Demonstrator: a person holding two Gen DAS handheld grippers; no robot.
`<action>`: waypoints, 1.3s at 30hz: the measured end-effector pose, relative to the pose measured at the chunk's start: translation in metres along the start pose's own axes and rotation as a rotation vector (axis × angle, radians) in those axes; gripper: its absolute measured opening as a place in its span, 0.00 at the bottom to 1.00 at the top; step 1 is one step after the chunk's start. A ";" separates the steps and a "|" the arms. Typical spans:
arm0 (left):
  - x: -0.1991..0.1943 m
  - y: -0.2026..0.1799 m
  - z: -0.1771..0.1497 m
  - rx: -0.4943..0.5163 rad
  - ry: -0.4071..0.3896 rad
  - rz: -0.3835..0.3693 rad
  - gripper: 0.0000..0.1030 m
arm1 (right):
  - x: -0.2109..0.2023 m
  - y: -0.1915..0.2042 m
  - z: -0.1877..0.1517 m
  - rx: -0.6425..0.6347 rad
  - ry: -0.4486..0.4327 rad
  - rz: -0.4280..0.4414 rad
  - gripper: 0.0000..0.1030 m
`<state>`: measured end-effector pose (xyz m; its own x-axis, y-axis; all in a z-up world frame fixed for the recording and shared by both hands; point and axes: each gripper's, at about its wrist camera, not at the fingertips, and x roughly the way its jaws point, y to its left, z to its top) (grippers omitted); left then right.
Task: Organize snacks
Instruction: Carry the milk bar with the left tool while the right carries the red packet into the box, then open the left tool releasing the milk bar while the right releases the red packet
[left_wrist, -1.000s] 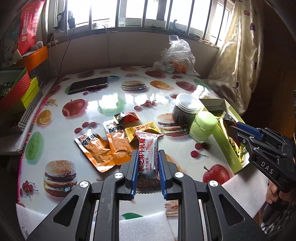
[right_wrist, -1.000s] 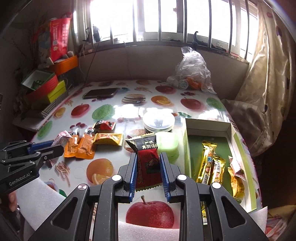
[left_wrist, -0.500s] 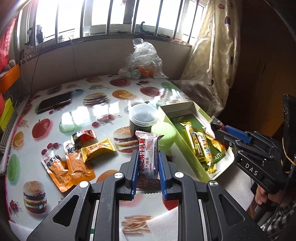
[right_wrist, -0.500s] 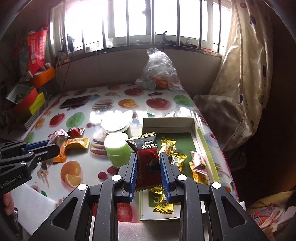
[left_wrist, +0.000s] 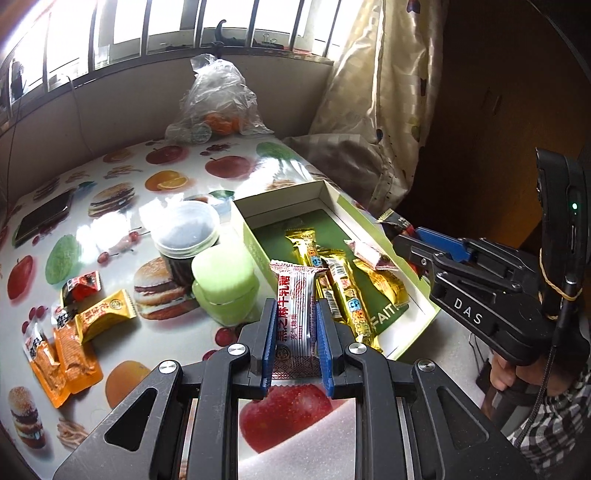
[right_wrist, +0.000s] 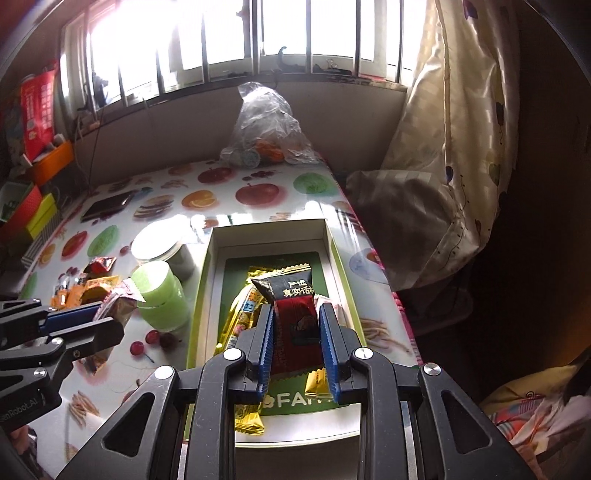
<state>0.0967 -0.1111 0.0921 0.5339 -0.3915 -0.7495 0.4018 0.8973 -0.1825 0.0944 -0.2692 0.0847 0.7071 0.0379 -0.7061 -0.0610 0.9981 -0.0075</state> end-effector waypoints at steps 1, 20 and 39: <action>0.004 -0.003 0.001 0.003 0.008 -0.003 0.20 | 0.003 -0.004 0.001 0.002 0.004 -0.005 0.22; 0.062 -0.045 0.009 0.076 0.082 -0.007 0.21 | 0.055 -0.038 0.013 -0.013 0.047 0.016 0.22; 0.088 -0.049 0.006 0.093 0.117 0.027 0.21 | 0.094 -0.028 0.018 -0.090 0.092 0.082 0.23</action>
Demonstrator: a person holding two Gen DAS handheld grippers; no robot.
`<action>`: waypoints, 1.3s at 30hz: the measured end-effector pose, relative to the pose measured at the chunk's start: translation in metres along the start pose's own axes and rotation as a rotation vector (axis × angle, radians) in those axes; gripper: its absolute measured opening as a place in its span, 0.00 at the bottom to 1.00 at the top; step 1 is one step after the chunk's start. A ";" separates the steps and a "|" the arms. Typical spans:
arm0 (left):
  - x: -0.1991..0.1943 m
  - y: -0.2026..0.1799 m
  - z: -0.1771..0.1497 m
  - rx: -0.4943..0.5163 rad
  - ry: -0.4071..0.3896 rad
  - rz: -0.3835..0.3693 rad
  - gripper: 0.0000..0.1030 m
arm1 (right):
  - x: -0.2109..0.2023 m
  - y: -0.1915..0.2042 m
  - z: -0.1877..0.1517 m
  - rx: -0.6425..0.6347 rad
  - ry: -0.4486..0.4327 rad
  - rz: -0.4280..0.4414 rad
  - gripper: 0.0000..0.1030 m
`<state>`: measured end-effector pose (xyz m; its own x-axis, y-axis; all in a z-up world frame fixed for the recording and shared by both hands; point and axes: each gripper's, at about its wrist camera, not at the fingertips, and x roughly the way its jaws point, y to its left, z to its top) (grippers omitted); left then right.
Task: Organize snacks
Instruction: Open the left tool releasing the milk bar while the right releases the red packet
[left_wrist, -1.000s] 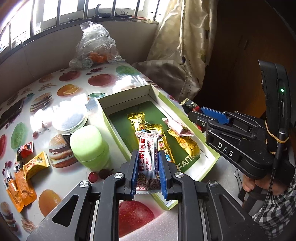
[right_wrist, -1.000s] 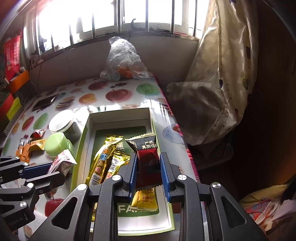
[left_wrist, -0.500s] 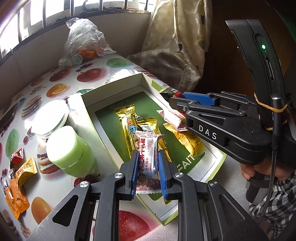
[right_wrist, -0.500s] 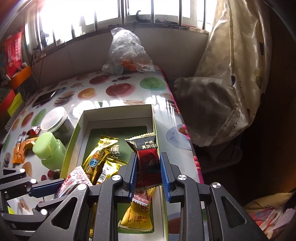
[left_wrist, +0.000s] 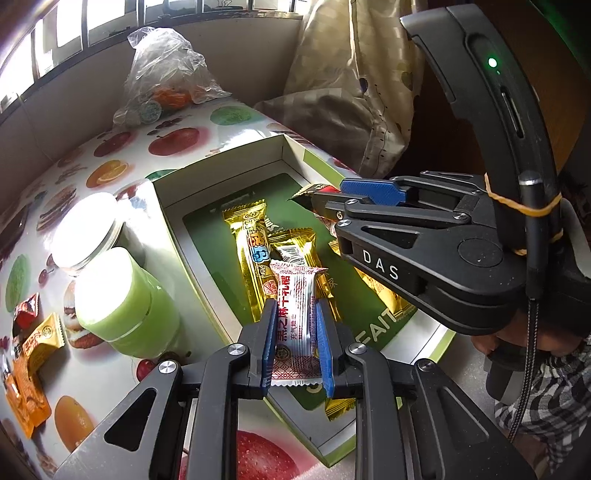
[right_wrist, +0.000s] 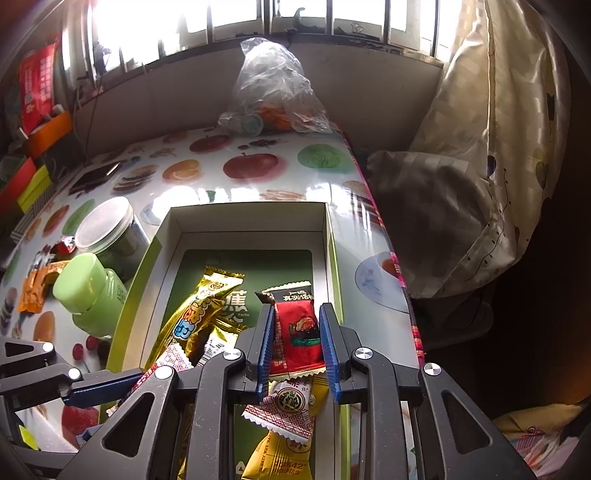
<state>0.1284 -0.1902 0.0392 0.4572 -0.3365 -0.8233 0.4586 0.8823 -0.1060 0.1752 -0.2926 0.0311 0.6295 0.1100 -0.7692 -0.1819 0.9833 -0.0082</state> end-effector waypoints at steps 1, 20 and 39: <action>0.000 0.000 0.000 0.000 -0.002 0.006 0.21 | 0.001 0.000 0.000 -0.001 0.002 0.000 0.23; 0.002 -0.003 0.001 0.009 -0.001 -0.010 0.21 | 0.014 0.002 0.003 -0.028 0.024 0.037 0.23; 0.002 -0.007 0.000 0.002 0.004 -0.032 0.32 | 0.008 0.005 0.002 -0.043 0.010 0.042 0.39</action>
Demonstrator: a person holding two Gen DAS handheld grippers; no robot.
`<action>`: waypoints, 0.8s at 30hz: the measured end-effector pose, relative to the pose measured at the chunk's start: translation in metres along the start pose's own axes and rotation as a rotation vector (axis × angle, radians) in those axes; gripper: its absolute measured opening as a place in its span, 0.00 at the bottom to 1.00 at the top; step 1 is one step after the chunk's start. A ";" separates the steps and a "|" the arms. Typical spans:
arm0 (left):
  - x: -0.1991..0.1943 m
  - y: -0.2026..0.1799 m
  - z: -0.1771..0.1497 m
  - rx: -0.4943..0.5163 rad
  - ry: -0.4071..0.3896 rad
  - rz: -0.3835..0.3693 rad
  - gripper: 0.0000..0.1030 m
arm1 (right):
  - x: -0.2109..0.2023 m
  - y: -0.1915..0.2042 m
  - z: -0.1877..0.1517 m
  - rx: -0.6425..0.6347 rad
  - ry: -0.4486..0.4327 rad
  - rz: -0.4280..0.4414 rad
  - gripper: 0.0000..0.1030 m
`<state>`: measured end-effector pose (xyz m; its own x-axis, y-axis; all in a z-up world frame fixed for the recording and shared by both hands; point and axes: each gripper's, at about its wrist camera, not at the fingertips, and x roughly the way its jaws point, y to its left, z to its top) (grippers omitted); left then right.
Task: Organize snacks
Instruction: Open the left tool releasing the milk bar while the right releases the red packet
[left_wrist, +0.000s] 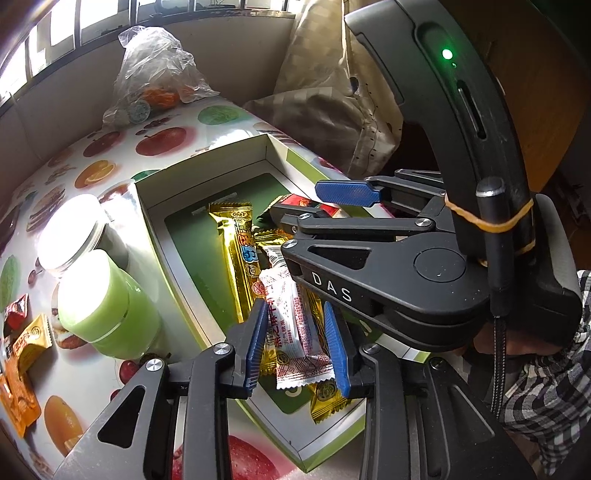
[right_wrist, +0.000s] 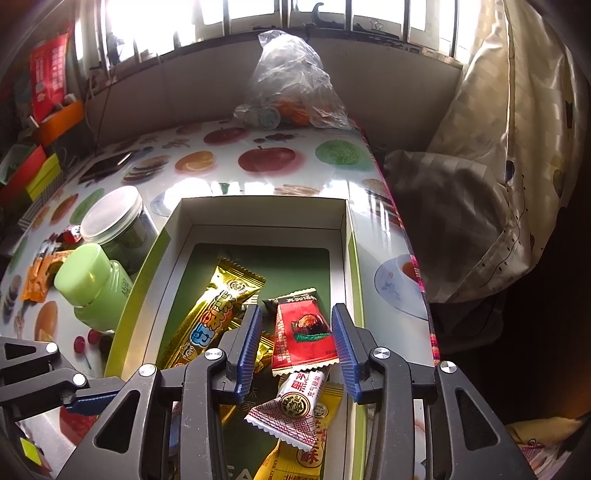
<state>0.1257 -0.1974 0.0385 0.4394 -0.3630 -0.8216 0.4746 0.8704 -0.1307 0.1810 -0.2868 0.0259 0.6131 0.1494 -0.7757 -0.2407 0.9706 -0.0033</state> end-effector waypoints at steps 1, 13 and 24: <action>0.000 0.000 0.000 -0.001 0.000 0.000 0.32 | -0.001 0.000 0.000 0.002 -0.002 -0.004 0.41; -0.002 0.002 0.000 -0.019 0.002 0.000 0.46 | -0.008 -0.003 -0.001 0.024 -0.020 0.005 0.48; -0.009 0.002 -0.003 -0.024 -0.010 0.015 0.48 | -0.018 0.000 -0.001 0.035 -0.035 0.006 0.50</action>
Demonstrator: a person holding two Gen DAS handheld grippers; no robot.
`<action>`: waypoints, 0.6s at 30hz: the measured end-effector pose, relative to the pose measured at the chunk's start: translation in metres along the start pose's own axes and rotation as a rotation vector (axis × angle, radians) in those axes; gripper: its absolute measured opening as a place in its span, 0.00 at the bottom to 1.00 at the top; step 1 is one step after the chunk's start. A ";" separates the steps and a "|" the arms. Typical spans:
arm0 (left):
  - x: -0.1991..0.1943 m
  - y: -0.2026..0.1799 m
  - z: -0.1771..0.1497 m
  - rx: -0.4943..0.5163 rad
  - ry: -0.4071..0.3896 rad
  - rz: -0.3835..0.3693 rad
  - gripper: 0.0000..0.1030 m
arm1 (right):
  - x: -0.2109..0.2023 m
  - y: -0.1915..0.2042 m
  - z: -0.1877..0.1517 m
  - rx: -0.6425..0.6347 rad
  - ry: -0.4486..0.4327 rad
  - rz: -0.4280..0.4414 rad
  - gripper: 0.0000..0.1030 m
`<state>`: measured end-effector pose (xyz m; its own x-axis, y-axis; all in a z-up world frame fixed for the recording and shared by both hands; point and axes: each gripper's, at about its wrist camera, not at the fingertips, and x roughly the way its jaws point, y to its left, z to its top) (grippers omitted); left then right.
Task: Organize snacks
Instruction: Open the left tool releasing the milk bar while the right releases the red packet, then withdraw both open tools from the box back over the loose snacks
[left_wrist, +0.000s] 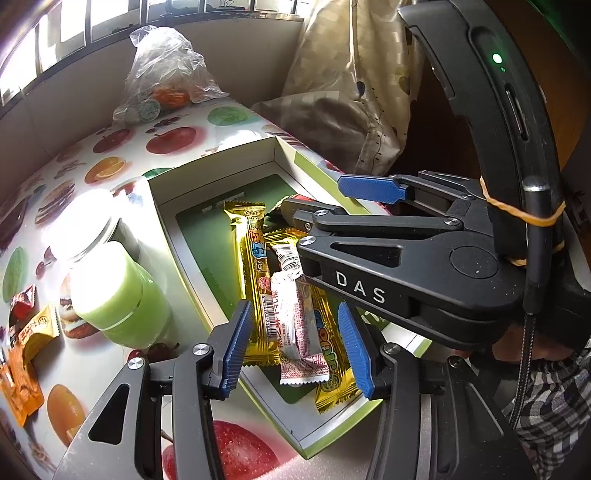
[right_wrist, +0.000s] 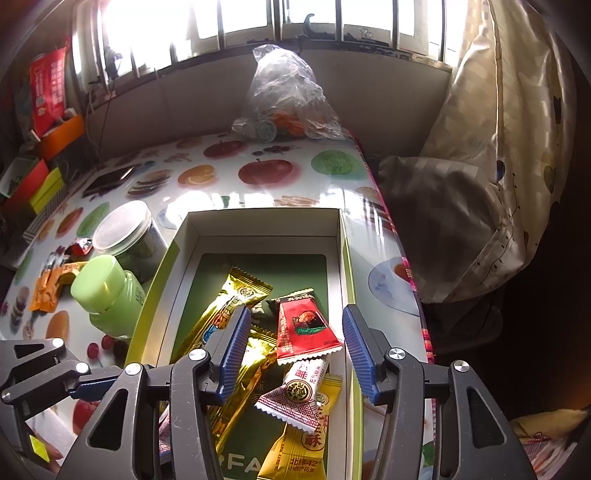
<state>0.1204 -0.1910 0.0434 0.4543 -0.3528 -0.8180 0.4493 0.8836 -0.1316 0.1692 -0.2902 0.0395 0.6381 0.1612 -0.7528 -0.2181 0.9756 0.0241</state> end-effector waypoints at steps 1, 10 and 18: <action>-0.001 0.000 -0.001 0.000 -0.002 0.002 0.50 | -0.001 0.000 0.000 0.003 -0.002 -0.002 0.51; -0.014 0.005 -0.007 -0.008 -0.023 0.014 0.53 | -0.011 0.001 -0.004 0.041 -0.020 -0.002 0.52; -0.030 0.013 -0.013 -0.024 -0.044 0.025 0.53 | -0.022 0.000 -0.008 0.093 -0.026 -0.011 0.53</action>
<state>0.1026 -0.1651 0.0586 0.4986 -0.3437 -0.7958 0.4196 0.8990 -0.1254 0.1496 -0.2952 0.0511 0.6590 0.1532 -0.7363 -0.1421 0.9868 0.0781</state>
